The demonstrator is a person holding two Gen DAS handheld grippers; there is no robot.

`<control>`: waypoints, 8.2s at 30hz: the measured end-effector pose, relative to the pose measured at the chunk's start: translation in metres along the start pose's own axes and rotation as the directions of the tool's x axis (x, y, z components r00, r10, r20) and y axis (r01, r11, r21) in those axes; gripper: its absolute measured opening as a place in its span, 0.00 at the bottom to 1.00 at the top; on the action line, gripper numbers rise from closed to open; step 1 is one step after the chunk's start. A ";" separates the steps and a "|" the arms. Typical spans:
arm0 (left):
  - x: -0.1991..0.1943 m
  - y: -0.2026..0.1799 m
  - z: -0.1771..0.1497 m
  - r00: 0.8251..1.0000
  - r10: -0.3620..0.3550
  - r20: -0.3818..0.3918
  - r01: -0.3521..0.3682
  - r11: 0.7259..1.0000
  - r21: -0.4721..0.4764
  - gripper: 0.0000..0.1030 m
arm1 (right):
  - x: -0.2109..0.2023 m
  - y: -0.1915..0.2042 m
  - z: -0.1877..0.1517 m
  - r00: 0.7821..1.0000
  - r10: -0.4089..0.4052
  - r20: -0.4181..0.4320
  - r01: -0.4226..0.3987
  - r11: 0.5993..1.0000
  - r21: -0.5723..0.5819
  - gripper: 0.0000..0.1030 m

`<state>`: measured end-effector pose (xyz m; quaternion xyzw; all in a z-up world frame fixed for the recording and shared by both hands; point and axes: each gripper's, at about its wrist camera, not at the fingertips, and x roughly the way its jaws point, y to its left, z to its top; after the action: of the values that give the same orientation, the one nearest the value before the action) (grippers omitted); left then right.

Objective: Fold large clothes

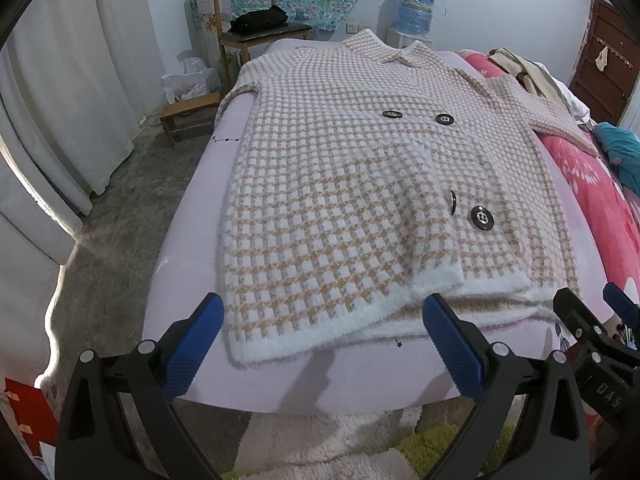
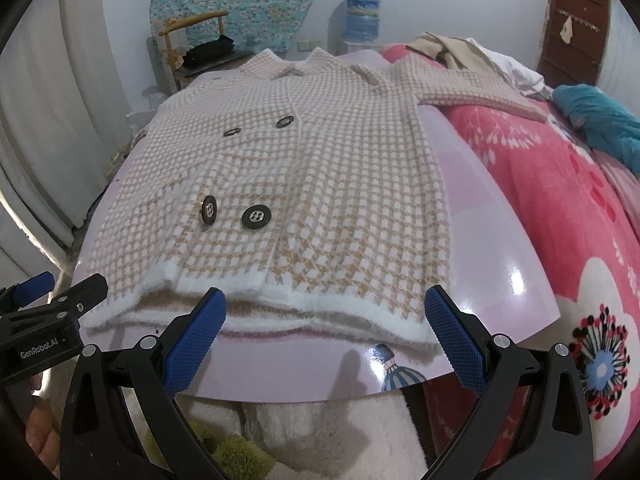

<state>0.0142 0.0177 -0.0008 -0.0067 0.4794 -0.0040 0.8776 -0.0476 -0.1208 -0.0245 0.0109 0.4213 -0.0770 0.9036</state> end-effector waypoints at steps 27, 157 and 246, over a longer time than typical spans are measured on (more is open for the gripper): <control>0.045 0.053 0.043 0.985 -0.127 0.120 0.135 0.988 -0.068 0.95 | 0.066 -0.092 0.026 0.995 0.019 -0.097 0.001 0.979 0.202 0.92; 0.061 -0.010 0.231 0.921 -0.271 0.281 0.225 0.957 0.186 0.24 | 0.121 0.004 0.135 0.979 0.195 -0.064 -0.201 0.974 -0.109 0.69; 0.164 0.042 0.188 0.967 -0.196 0.162 0.201 0.980 -0.016 0.56 | 0.211 0.054 0.318 0.918 0.368 -0.145 -0.392 0.897 -0.202 0.09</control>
<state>0.2611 0.0585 -0.0372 -0.0690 0.4043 -0.0835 0.9082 0.3357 -0.1217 0.0167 -0.0063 0.4633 0.1505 0.8733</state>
